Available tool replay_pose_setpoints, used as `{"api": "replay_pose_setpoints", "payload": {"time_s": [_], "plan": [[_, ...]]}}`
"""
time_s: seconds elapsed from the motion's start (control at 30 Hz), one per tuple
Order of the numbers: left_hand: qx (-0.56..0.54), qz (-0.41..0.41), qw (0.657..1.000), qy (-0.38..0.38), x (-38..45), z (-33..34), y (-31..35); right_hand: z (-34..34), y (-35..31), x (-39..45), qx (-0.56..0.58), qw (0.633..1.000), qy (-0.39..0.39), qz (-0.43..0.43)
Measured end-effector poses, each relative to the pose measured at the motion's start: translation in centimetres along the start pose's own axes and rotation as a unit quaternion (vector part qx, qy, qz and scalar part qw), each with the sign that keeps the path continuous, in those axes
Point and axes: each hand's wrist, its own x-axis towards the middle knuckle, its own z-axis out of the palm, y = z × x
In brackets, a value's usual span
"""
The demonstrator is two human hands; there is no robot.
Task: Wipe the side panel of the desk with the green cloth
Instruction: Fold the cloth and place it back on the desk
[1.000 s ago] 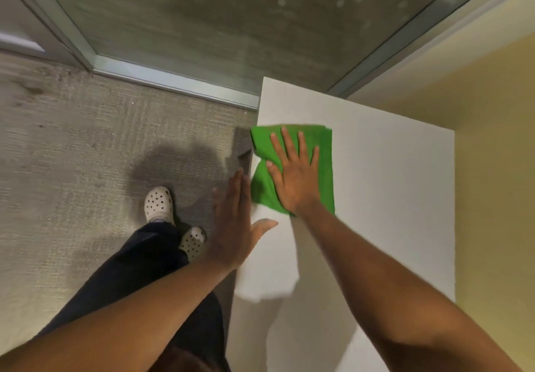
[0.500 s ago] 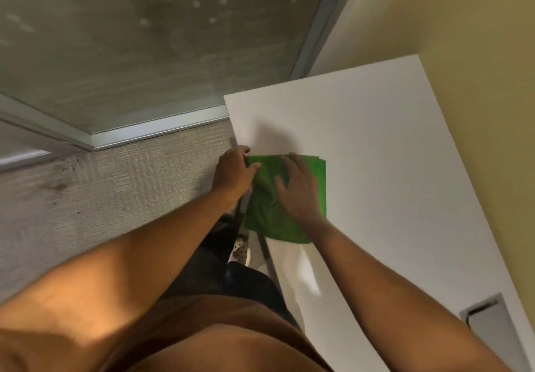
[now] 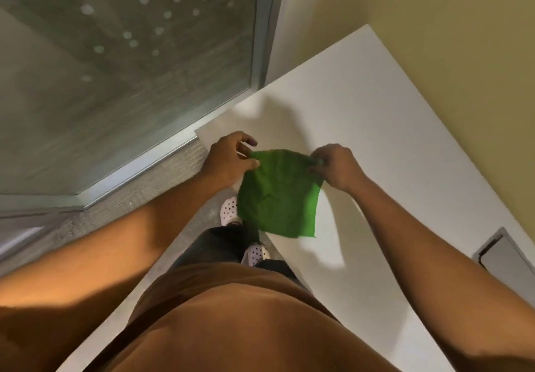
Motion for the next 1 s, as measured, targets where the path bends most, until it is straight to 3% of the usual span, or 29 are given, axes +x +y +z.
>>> {"api": "replay_pose_setpoints", "payload": {"time_s": [0.17,0.37,0.6,0.8,0.87,1.0], "plan": [[-0.03,0.13,0.991,-0.024,0.7,-3.8,4.5,-6.8,0.1,-3.1,0.112,0.984,0.136,-0.014],[0.004,0.241,0.968,-0.069,0.0,-2.4,5.1,-6.0,2.7,-7.8,0.069,0.967,0.235,-0.063],[0.156,0.256,0.935,-0.189,-0.3,3.3,-1.1,5.5,5.8,-13.1,0.068,0.988,0.134,0.024],[0.162,0.202,0.923,-0.285,-1.5,3.3,-3.6,9.1,4.3,-17.7,0.184,0.977,0.007,0.106],[0.142,0.186,0.93,-0.284,-1.5,3.0,-3.4,8.8,4.2,-18.1,0.204,0.972,0.016,0.12],[0.11,0.163,0.952,-0.236,-0.1,3.6,-1.5,7.1,5.0,-16.1,0.199,0.963,0.109,0.147]]}}
